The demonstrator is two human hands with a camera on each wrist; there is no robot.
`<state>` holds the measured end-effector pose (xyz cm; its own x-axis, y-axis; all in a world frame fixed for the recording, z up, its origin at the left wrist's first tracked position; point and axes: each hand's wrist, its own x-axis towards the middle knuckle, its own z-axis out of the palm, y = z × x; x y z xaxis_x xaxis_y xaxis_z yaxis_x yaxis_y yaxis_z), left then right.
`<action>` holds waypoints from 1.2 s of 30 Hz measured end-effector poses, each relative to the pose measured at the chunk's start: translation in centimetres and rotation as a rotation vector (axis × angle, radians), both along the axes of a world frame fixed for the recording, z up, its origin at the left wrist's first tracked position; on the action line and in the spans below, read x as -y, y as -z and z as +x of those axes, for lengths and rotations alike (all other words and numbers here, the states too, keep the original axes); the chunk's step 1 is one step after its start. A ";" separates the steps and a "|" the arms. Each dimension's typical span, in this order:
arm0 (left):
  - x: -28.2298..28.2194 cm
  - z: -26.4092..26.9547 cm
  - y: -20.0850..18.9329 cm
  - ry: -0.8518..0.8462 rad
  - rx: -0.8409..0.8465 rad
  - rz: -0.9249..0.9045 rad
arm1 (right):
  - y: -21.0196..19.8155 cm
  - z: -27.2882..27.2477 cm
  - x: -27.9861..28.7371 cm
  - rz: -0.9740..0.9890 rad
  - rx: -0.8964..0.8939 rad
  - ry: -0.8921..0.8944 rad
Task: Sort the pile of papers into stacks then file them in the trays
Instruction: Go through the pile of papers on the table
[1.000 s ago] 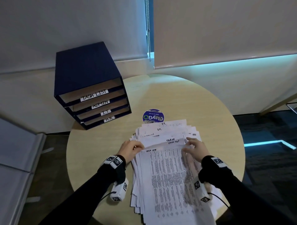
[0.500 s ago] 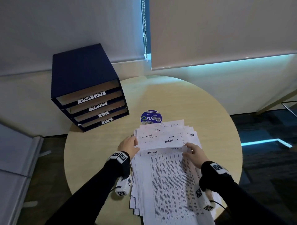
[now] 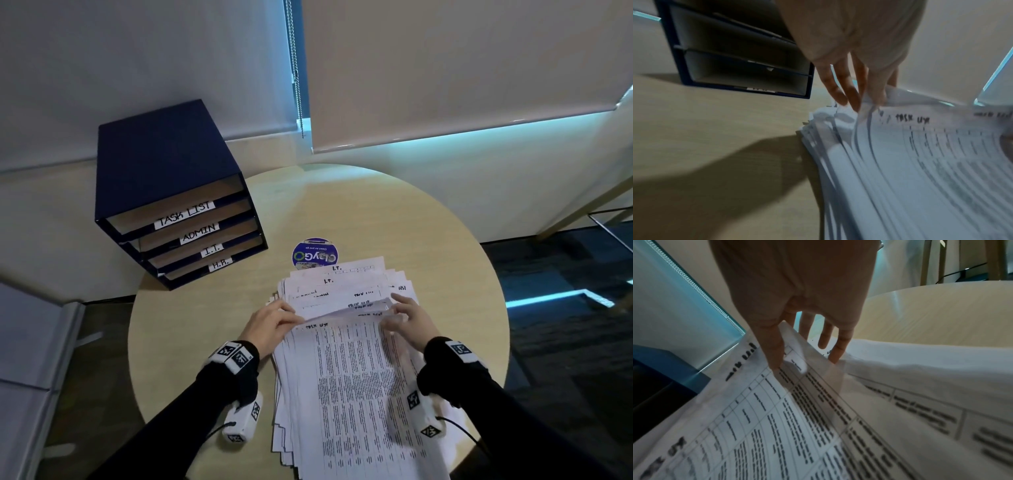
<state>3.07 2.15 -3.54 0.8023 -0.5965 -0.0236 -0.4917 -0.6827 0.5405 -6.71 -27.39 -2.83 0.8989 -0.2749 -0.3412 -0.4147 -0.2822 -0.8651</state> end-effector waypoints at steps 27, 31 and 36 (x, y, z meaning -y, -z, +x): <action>1.7 0.7 -1.0 -0.037 -0.264 0.030 | 1.4 -0.1 0.3 -0.124 -0.029 -0.008; 2.3 1.1 -0.2 -0.032 -0.156 0.130 | 1.1 -0.1 -0.1 -0.050 -0.029 0.028; 3.3 1.7 0.4 -0.065 -0.016 0.314 | 0.7 -0.4 0.0 -0.043 -0.034 -0.016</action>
